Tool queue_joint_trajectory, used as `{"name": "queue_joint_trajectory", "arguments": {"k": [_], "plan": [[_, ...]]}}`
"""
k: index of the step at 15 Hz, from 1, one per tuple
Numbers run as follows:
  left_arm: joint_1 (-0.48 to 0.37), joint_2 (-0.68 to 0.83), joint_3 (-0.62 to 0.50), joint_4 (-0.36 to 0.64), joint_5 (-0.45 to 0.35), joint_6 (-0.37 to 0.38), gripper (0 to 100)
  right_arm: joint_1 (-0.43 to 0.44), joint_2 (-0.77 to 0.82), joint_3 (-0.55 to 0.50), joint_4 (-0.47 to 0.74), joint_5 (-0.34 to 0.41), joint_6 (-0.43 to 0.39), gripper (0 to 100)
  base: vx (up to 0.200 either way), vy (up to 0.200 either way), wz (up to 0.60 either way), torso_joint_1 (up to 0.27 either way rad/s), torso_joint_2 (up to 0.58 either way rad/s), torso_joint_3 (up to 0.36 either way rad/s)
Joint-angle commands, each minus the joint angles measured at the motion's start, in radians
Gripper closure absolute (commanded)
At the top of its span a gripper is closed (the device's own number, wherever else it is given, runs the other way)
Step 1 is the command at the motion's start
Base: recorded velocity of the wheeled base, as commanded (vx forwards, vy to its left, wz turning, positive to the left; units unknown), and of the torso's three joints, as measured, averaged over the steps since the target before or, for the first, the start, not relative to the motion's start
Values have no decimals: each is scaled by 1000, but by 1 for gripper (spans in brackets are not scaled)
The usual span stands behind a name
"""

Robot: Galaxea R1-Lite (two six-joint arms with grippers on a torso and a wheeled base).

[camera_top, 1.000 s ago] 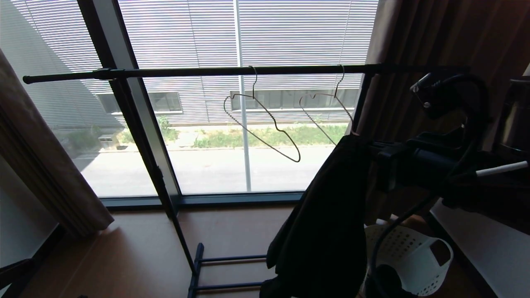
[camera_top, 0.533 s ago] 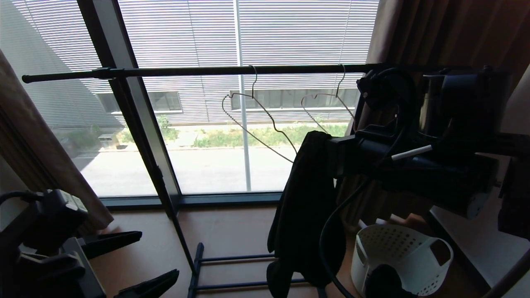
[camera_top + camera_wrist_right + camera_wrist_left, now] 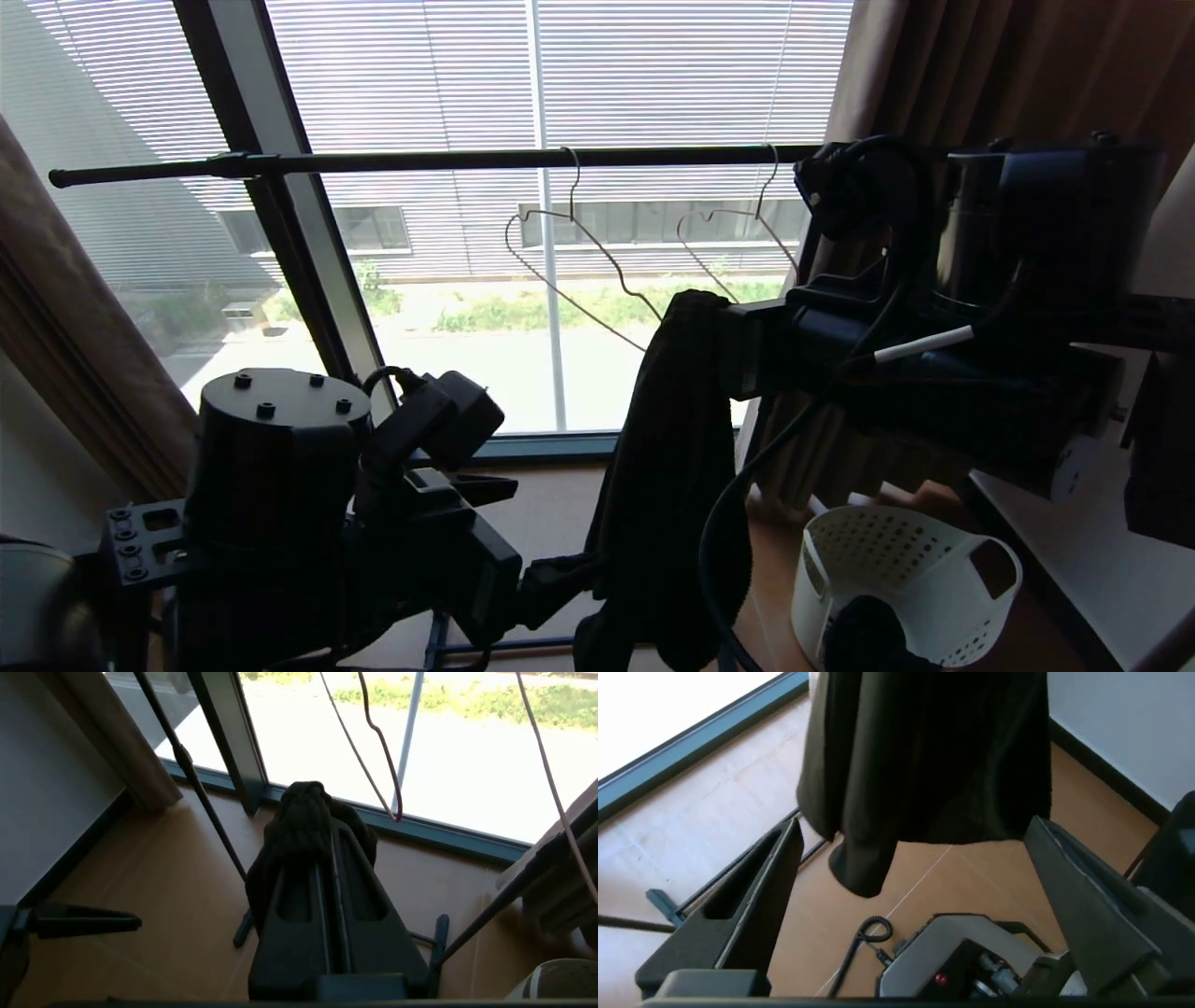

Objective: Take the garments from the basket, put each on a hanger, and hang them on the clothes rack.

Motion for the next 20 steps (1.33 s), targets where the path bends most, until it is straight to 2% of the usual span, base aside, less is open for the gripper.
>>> {"name": "queue_joint_trajectory", "arguments": {"k": [1,7,9,14,20], "plan": [[-48,127,-70,0,-1,-8,0,18,-2,1,-3,-9,0,100,0,0,0,0,0,0],[-94,289,-196,-2,6,-42,0,18,-5,3,-5,-11,0,100,0,0,0,0,0,0],[-101,323,-222,-2,37,-45,0,18,-12,3,-5,-11,0,100,0,0,0,0,0,0],[-101,354,-210,0,115,-66,0,18,-42,4,-5,-20,0,100,0,0,0,0,0,0],[-119,323,-147,3,126,-66,0,18,-17,-10,-11,-67,0,100,0,0,0,0,0,0]]}}
